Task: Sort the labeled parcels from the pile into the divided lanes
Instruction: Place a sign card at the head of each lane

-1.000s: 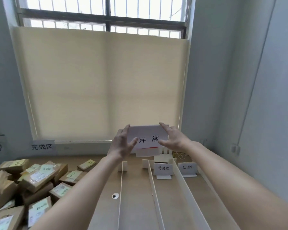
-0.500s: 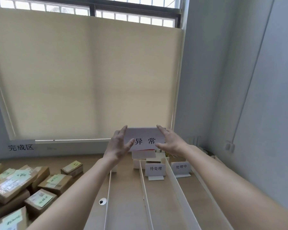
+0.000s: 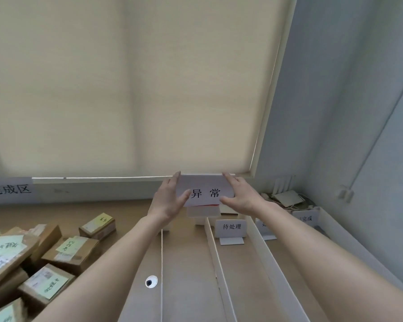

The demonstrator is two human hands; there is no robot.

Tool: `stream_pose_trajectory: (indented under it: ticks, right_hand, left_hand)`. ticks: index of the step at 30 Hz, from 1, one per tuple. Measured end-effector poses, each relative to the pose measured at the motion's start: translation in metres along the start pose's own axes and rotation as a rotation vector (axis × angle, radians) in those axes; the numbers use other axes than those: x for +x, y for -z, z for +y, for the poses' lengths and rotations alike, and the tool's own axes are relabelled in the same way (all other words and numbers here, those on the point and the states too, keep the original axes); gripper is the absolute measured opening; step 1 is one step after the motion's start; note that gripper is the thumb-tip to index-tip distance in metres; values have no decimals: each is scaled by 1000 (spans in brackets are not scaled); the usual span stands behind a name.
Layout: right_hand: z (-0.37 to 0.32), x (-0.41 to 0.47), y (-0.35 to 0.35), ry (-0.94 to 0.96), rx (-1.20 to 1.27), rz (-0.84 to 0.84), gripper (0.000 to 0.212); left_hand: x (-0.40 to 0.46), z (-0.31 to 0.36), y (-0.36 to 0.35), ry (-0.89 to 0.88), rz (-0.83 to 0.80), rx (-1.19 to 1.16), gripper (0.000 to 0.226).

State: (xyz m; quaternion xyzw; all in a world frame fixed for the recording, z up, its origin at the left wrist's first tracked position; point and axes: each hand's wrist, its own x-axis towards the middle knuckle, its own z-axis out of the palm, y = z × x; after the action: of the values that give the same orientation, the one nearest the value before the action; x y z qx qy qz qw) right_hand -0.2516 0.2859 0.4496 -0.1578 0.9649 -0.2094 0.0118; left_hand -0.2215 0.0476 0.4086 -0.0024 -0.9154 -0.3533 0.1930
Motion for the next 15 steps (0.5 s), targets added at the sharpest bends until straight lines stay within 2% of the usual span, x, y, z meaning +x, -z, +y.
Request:
stream_pose_trajectory:
  ticks: [7,15]
  right_hand:
    - [17,55,-79,-50,71,-80,83]
    - [78,95,-209,-138,114,-239,84]
  left_hand:
    - [15,-85,-59,95,-105,-13,73]
    - [10,-182,-158,230,-210,-7,72]
